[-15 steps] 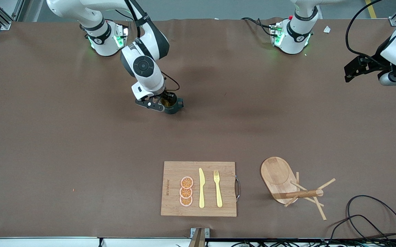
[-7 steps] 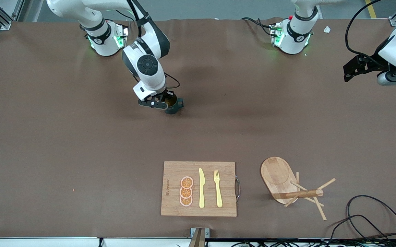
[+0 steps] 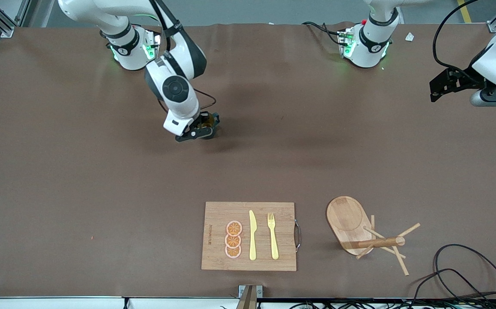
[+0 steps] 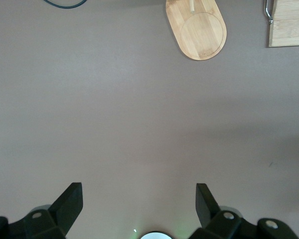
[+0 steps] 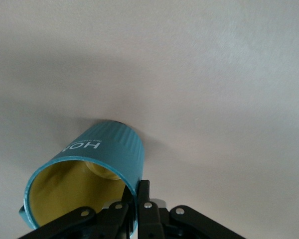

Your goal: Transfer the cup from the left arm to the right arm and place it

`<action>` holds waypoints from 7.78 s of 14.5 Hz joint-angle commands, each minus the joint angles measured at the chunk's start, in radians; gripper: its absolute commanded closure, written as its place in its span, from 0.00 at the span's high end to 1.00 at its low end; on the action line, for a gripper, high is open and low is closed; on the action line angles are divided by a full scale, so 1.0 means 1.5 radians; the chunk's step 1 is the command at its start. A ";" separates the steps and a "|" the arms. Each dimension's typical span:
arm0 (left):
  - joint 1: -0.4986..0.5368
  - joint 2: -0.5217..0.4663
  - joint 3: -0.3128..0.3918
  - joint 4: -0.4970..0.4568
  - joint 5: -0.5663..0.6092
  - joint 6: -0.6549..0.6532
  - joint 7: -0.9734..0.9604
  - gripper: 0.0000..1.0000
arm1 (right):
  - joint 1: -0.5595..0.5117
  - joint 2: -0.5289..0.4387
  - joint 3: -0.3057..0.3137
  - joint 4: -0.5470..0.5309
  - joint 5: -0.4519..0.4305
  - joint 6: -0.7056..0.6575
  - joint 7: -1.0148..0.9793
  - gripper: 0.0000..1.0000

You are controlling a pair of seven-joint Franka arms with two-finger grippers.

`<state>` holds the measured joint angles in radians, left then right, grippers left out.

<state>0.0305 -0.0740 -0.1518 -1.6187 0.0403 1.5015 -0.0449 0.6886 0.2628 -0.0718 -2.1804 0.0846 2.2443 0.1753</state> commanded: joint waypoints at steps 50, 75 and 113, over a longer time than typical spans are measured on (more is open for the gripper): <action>0.006 -0.016 0.007 0.003 -0.021 0.007 0.012 1.00 | -0.411 0.012 0.011 0.096 -0.122 -0.014 -1.619 1.00; 0.004 -0.012 0.003 0.019 -0.020 -0.005 0.013 1.00 | -0.382 0.015 0.009 0.358 -0.014 -0.278 -0.153 1.00; 0.004 0.000 0.005 0.064 -0.016 -0.020 0.013 1.00 | -0.488 -0.263 0.013 0.393 -0.066 -0.585 -0.150 1.00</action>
<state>0.0324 -0.0747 -0.1451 -1.5485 0.0163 1.4879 -0.0425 -0.0029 -0.0900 -0.0686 -1.5622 -0.0167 1.3728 -0.0474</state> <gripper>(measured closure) 0.000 0.000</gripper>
